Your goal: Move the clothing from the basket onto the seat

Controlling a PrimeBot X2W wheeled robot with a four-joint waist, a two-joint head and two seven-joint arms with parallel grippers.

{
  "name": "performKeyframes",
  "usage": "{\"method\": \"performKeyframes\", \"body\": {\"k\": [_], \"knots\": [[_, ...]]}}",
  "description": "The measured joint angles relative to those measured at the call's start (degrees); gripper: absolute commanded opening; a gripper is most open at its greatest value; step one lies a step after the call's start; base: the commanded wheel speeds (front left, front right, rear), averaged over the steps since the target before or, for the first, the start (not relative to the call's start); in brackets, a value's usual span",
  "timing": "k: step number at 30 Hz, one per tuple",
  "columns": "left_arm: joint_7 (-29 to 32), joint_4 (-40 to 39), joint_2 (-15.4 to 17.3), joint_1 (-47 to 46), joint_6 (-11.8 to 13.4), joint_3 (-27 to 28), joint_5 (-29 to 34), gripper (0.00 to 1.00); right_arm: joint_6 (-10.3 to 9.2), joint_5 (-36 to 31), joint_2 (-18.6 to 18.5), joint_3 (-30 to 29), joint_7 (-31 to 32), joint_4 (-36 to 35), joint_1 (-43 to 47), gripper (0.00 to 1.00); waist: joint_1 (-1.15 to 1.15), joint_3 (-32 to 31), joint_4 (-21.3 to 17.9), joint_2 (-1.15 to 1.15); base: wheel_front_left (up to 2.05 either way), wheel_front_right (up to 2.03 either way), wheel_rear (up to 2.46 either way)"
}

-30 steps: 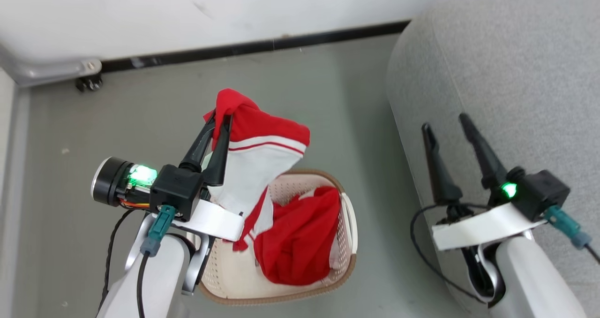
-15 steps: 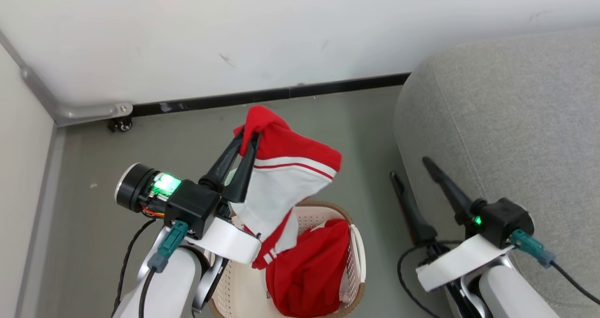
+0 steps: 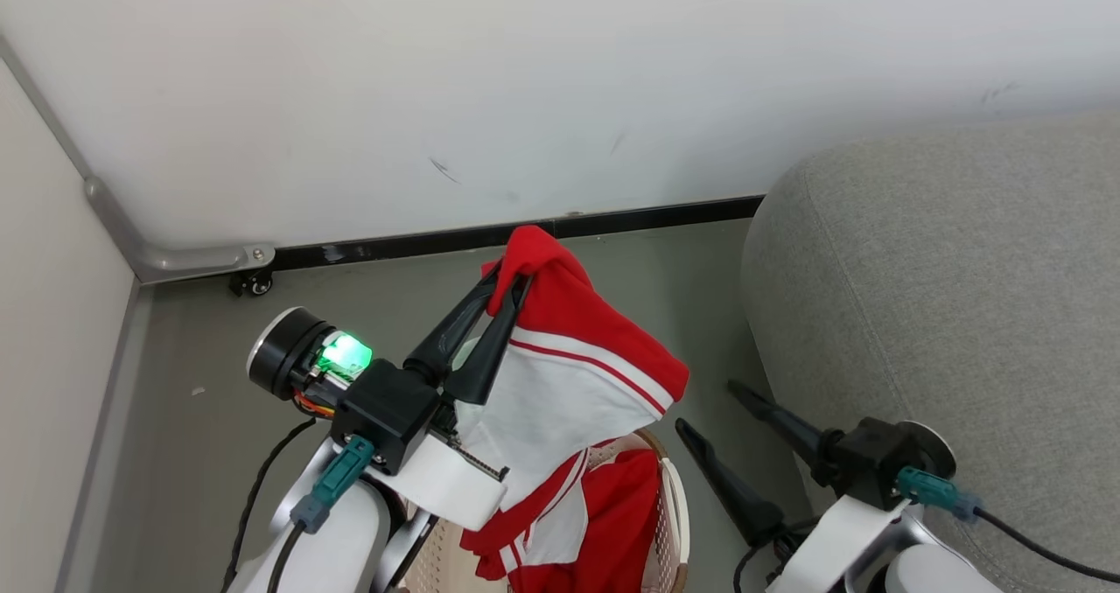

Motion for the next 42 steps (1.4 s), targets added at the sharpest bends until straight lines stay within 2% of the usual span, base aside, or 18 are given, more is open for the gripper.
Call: {"method": "performKeyframes", "body": {"k": [4,19,31,42], "knots": [[0.00,-0.23,0.08,0.31,-0.68,-0.93,0.00,0.00,0.00,2.10,-2.88,4.56,2.46,-2.29,-1.50,1.00,0.00,-1.08,0.08,0.00,0.00,0.00,0.00],[-0.14,-1.55,0.23,0.80,-1.75,-4.08,-0.01,0.00,0.03,7.12,-8.93,7.15,5.15,-7.34,-5.17,1.00,0.00,-1.30,0.23,0.00,0.00,0.00,0.00],[-0.14,-2.82,0.55,0.68,-2.71,-8.67,-0.04,0.00,0.03,11.74,-15.01,17.23,10.33,-11.02,-8.78,1.00,0.00,-0.84,0.78,0.00,0.00,0.00,0.00],[-0.14,-4.00,0.70,-1.68,-2.76,-11.84,-1.07,0.00,0.03,13.43,-18.86,21.12,11.76,-12.28,-13.80,1.00,0.00,-0.41,1.60,0.00,0.00,0.00,0.00]]}}
